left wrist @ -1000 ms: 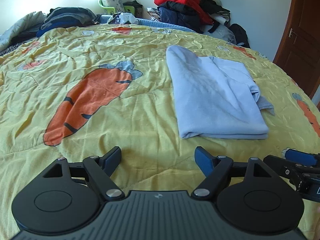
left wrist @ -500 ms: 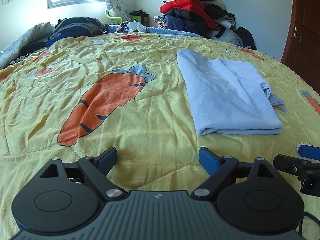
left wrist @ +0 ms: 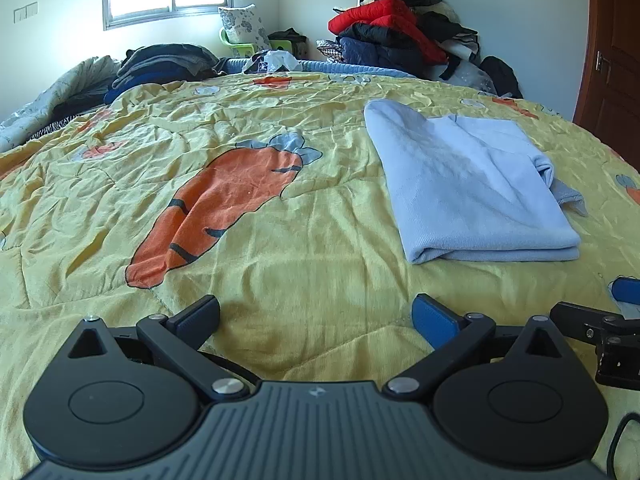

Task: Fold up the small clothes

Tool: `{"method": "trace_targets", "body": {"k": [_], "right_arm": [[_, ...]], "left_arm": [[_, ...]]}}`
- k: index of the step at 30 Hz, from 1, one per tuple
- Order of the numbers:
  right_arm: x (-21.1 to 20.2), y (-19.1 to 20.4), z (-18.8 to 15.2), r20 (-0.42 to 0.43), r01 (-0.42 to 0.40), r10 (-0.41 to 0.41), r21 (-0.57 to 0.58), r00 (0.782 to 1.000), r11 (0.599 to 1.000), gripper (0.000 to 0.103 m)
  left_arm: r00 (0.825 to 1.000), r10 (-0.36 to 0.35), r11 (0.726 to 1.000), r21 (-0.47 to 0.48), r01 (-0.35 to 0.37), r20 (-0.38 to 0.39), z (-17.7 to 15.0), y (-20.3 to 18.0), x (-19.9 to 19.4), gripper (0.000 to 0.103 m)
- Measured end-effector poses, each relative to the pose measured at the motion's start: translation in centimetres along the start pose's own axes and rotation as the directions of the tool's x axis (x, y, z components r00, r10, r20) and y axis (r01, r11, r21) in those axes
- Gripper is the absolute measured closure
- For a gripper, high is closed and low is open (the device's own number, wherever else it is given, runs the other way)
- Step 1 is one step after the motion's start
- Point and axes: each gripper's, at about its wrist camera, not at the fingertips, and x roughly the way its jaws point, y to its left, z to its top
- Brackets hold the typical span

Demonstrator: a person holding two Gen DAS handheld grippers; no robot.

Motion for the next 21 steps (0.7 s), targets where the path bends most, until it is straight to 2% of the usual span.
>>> {"method": "trace_targets", "body": {"k": [3,9,21], "right_arm": [[0.2,0.2,0.0,-0.01,0.001,-0.001,-0.01,1.0,1.0,0.008],[0.7,1.0,-0.1,-0.02,0.023,-0.024,-0.036,1.0,0.999,0.001],[0.8,1.1,-0.1,-0.019,0.029,-0.03,-0.035,0.999,0.999,0.0]], "left_arm": [[1.0,0.001,1.0,0.001,-0.001,0.0,0.0,0.0,0.0,0.0],[1.0,0.01,1.0,0.006,-0.01,0.001,-0.2,-0.2,0.0,0.0],[1.0,0.01,1.0,0.006,-0.01,0.002,-0.2,-0.2,0.0,0.0]]}}
